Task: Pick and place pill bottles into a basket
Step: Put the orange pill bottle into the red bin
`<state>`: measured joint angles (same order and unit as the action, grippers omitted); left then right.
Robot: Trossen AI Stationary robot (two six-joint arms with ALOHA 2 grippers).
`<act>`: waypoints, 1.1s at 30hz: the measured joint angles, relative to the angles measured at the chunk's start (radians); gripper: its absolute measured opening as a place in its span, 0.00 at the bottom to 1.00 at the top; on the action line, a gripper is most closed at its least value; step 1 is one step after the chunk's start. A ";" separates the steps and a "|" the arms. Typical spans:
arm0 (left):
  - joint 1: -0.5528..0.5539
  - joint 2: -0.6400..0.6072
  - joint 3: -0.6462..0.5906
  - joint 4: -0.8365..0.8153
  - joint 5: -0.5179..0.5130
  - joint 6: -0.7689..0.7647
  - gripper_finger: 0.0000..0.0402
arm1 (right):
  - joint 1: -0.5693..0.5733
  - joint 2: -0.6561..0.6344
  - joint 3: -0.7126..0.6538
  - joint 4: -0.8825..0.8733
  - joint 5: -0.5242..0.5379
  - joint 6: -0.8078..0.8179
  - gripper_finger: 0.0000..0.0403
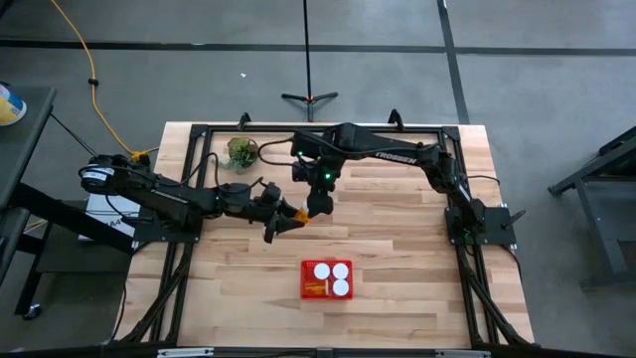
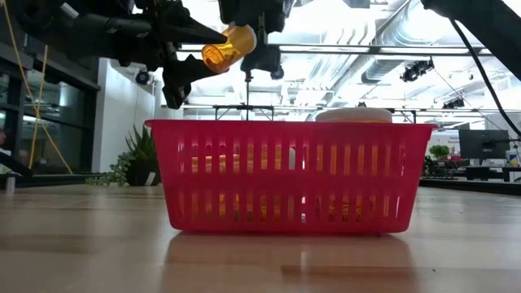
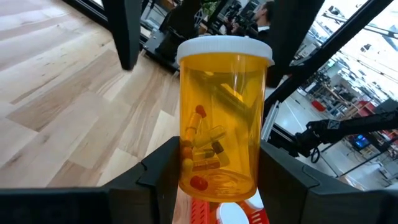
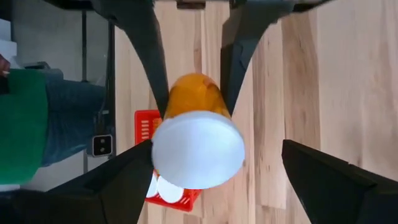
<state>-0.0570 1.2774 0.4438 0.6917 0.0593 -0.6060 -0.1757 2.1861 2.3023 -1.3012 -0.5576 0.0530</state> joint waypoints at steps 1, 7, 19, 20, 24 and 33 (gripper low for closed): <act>0.000 0.000 0.000 0.001 0.000 0.000 0.53 | 0.000 0.000 -0.009 0.004 0.000 0.004 0.84; 0.000 0.000 0.000 0.008 -0.005 0.000 0.53 | 0.001 0.000 -0.040 0.053 -0.013 0.020 0.84; 0.000 0.000 0.000 0.010 0.002 -0.001 0.53 | 0.011 0.001 -0.042 0.101 -0.062 0.027 0.78; 0.000 0.000 0.000 0.010 0.002 -0.001 0.53 | 0.013 0.001 -0.042 0.101 -0.062 0.026 0.77; 0.000 0.000 0.000 0.010 0.002 -0.002 0.53 | 0.018 0.001 -0.042 0.101 -0.062 0.024 0.74; 0.000 0.000 0.000 0.020 0.010 -0.011 0.53 | 0.019 0.001 -0.042 0.102 -0.058 0.017 0.59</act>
<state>-0.0570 1.2778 0.4442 0.7112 0.0692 -0.6169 -0.1570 2.1868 2.2608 -1.1995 -0.6152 0.0704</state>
